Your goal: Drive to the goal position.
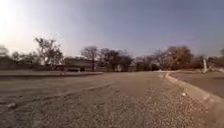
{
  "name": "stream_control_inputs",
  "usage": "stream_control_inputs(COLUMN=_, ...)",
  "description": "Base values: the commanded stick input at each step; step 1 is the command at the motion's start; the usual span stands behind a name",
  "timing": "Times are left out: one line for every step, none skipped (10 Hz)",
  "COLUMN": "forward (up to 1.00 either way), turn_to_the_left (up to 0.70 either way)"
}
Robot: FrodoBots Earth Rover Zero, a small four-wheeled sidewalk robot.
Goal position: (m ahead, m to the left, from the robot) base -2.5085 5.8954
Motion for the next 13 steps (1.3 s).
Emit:
stream_control_inputs(forward=0.70, turn_to_the_left=0.35)
stream_control_inputs(forward=0.70, turn_to_the_left=0.35)
stream_control_inputs(forward=0.70, turn_to_the_left=0.35)
stream_control_inputs(forward=0.70, turn_to_the_left=0.35)
stream_control_inputs(forward=0.70, turn_to_the_left=0.35)
stream_control_inputs(forward=0.70, turn_to_the_left=0.35)
stream_control_inputs(forward=0.70, turn_to_the_left=0.35)
stream_control_inputs(forward=0.70, turn_to_the_left=0.35)
stream_control_inputs(forward=0.70, turn_to_the_left=0.35)
stream_control_inputs(forward=0.70, turn_to_the_left=0.35)
stream_control_inputs(forward=0.70, turn_to_the_left=0.35)
stream_control_inputs(forward=0.70, turn_to_the_left=0.35)
stream_control_inputs(forward=0.70, turn_to_the_left=0.35)
